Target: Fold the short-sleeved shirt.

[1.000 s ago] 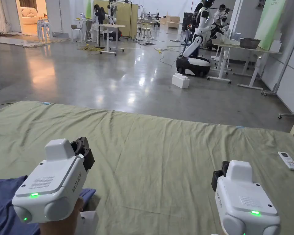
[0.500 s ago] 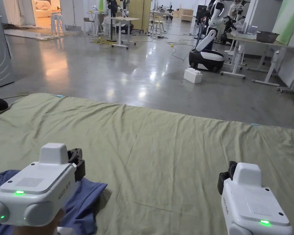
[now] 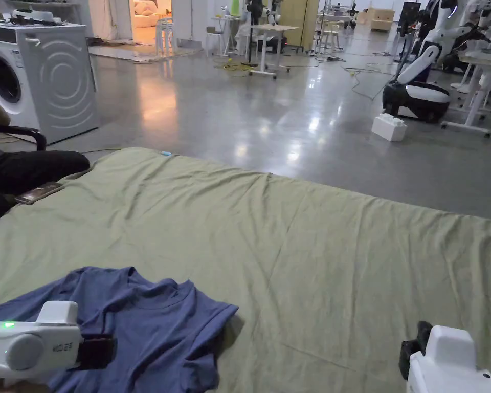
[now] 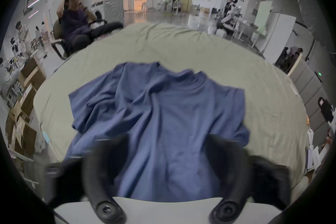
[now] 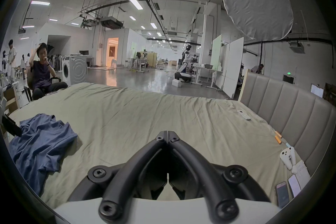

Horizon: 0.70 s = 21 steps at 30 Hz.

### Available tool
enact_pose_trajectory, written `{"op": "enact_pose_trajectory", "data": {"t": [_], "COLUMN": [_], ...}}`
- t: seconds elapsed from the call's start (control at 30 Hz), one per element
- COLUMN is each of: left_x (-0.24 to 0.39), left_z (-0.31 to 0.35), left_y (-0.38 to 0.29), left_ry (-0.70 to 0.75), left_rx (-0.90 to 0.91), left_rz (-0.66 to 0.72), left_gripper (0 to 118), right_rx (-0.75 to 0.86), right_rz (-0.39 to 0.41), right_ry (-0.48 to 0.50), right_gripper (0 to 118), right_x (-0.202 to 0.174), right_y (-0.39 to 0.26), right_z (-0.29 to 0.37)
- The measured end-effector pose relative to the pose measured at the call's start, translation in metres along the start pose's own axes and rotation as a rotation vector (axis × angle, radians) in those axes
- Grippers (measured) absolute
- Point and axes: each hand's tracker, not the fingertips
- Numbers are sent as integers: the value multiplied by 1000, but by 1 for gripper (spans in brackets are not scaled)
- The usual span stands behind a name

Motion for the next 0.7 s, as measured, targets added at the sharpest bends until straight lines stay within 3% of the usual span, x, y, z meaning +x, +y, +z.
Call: {"op": "enact_pose_trajectory", "data": {"t": [0.17,0.3,0.37,0.5,0.57,0.6,0.63,0.7], "left_x": [-8,-9,-7,2,7,8,9,10], "left_z": [-38,-71,-67,-56,-55,-55,-57,-63], "left_y": [-20,-36,-43,-44,-42,-43,-45,-48], "left_ry": [-19,92,79,89,108,114,118,119], "left_rx": [-97,-215,-127,-118,-81,-76,-79,-76], "left_rz": [7,18,10,-19,-44,-63,-95,-130], "left_gripper": [112,99,98,61,55,28,15,12], "right_rx": [-25,-42,-43,-45,-48,-47,-46,-46], "right_rz": [18,32,36,46,42,42,44,50], "right_ry": [32,55,62,58,56,56,56,54], "right_gripper": [0,0,0,0,0,0,0,0], "right_x": [-14,-21,-21,-19,-18,-18,-17,-17], "right_y": [-11,-16,-16,-15,-14,-14,-14,-15], "right_z": [-1,-2,-2,-4,-6,-5,-5,-5]}}
